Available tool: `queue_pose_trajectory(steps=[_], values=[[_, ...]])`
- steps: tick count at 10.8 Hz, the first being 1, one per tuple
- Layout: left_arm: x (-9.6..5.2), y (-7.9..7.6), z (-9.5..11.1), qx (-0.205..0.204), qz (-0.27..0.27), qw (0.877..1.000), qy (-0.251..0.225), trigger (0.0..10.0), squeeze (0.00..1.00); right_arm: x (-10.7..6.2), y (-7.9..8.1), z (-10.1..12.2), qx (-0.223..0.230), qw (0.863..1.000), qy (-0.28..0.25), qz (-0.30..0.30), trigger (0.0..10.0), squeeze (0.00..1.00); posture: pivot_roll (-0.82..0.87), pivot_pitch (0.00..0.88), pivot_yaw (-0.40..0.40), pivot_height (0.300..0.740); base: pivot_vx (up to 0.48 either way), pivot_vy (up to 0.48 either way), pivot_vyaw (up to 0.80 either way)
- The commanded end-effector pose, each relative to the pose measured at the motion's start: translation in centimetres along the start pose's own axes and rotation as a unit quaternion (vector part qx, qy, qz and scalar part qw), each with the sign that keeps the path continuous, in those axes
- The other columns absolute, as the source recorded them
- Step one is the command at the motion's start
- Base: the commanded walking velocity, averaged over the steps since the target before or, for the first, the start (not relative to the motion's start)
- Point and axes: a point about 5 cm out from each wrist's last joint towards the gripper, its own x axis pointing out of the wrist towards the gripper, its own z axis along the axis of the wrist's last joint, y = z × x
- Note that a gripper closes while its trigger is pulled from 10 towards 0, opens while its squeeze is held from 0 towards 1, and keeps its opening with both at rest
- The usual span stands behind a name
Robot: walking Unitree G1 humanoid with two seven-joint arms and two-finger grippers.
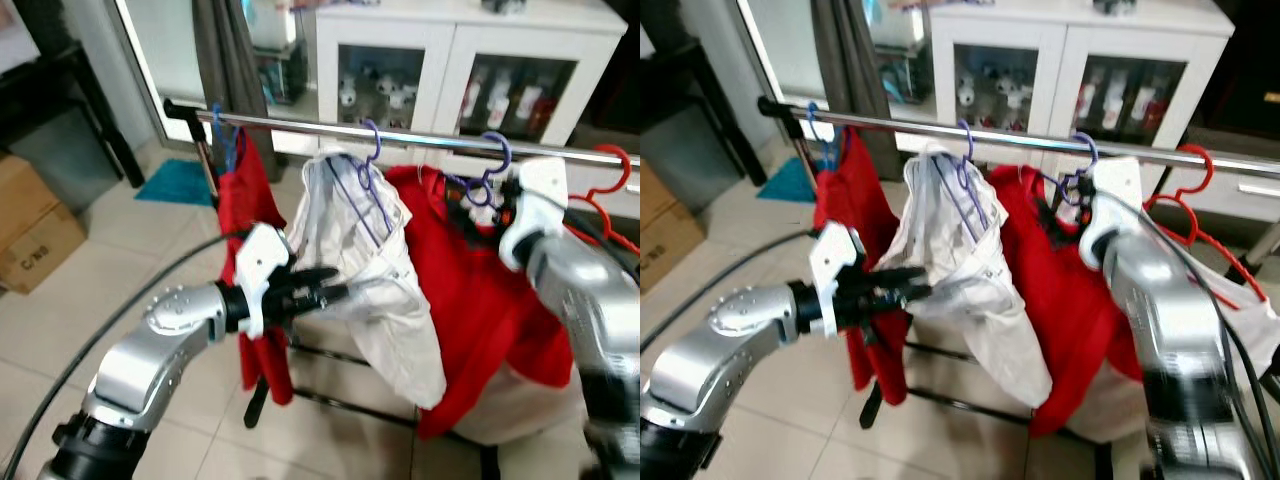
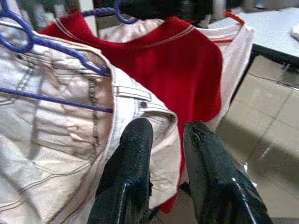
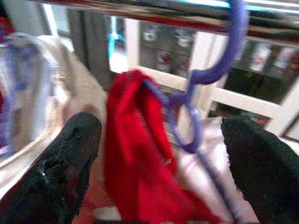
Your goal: Hang hanger
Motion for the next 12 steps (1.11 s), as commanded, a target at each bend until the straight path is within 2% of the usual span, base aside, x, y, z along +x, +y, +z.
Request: queue_pose_trajectory(steps=[1, 4, 5, 6, 7, 8, 10, 11, 12], values=[[-0.1, -0.2, 0.2, 0.004, -0.006, 1.000, 0.001, 10.0, 0.00, 0.6, -0.5, 0.2, -0.010, 1.000, 0.007, -0.014, 10.0, 0.00, -0.07, 0.000, 0.058, 0.740, 0.000, 0.000, 0.00], [-0.1, -0.2, 0.2, 0.000, -0.009, 1.000, 0.002, 10.0, 0.00, 2.1, -1.6, 0.3, -0.011, 1.000, 0.017, -0.022, 10.0, 0.00, -0.07, 0.000, 0.053, 0.740, 0.000, 0.000, 0.00], [-0.1, -0.2, 0.1, 0.000, -0.013, 1.000, 0.002, 10.0, 0.00, 2.3, -1.8, 0.2, 0.008, 0.999, 0.028, 0.037, 10.0, 0.00, -0.07, 0.000, 0.057, 0.740, 0.000, 0.000, 0.00], [-0.1, -0.2, 0.1, 0.000, -0.017, 1.000, 0.003, 10.0, 0.00, 2.4, -2.1, 0.2, 0.022, 0.997, 0.033, 0.059, 10.0, 0.00, -0.08, 0.000, 0.063, 0.740, 0.000, 0.000, 0.00], [-0.1, -0.2, 0.1, 0.000, -0.021, 1.000, 0.003, 10.0, 0.00, 2.4, -2.5, 0.0, 0.040, 0.994, 0.045, 0.097, 9.0, 0.00, -0.08, 0.000, 0.063, 0.740, 0.000, 0.000, 0.00], [0.0, -0.3, 0.1, 0.000, -0.028, 1.000, 0.003, 10.0, 0.00, 3.0, -3.2, -0.3, 0.049, 0.991, 0.051, 0.112, 2.9, 0.00, -0.08, 0.000, 0.067, 0.740, 0.000, 0.000, 0.00], [0.2, -0.3, 0.1, 0.000, -0.035, 0.999, 0.005, 10.0, 0.00, 3.9, -3.5, -0.6, 0.037, 0.990, 0.076, 0.112, 2.7, 0.00, -0.08, 0.000, 0.067, 0.740, 0.000, 0.000, 0.00], [0.3, -0.3, 0.1, 0.000, -0.036, 0.999, 0.005, 10.0, 0.00, 4.2, -3.5, -0.7, 0.040, 0.990, 0.079, 0.106, 3.0, 0.00, -0.08, 0.000, 0.062, 0.740, 0.000, 0.000, 0.00], [0.4, -0.2, 0.1, -0.001, -0.036, 0.999, 0.004, 10.0, 0.00, 4.6, -3.5, -0.6, 0.051, 0.990, 0.074, 0.104, 2.7, 0.00, -0.08, 0.000, 0.062, 0.740, 0.000, 0.000, 0.00]])
